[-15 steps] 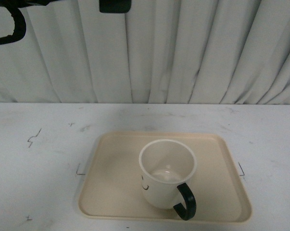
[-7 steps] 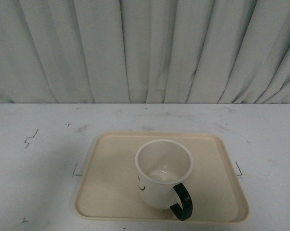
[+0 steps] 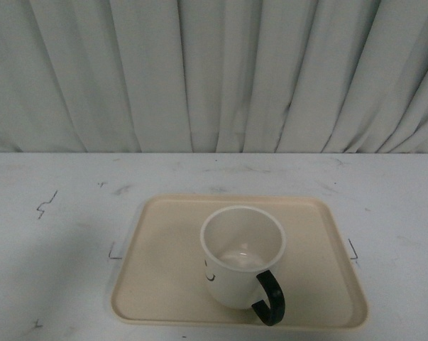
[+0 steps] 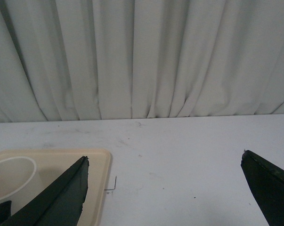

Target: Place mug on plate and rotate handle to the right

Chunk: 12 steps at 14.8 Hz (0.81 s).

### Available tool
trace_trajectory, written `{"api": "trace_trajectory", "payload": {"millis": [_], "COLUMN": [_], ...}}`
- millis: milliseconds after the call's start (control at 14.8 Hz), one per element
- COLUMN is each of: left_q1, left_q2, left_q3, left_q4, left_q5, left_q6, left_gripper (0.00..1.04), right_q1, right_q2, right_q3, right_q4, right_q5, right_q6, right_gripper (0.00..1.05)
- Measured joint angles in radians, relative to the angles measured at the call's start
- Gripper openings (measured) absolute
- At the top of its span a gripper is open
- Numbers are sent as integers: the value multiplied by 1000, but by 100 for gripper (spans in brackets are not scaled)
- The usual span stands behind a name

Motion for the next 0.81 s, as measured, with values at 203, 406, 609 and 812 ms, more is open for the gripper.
{"api": "trace_trajectory", "payload": {"millis": [203, 406, 609, 812], "left_q1": [39, 132, 128, 128], "left_q2": [-125, -209, -340, -466], "left_q3": [-50, -111, -128, -128], "left_q4": [-68, -74, -201, -323], "left_q5": [33, 119, 129, 129], "left_q6": [0, 2, 2, 2], "left_gripper": [2, 2, 2, 2], "right_q1": [0, 0, 0, 0], "right_q2": [0, 0, 0, 0], "right_q3": [0, 0, 0, 0], "right_q4": [0, 0, 0, 0], "right_q5": [0, 0, 0, 0], "right_q6": [0, 0, 0, 0], "right_gripper": [98, 98, 98, 98]}}
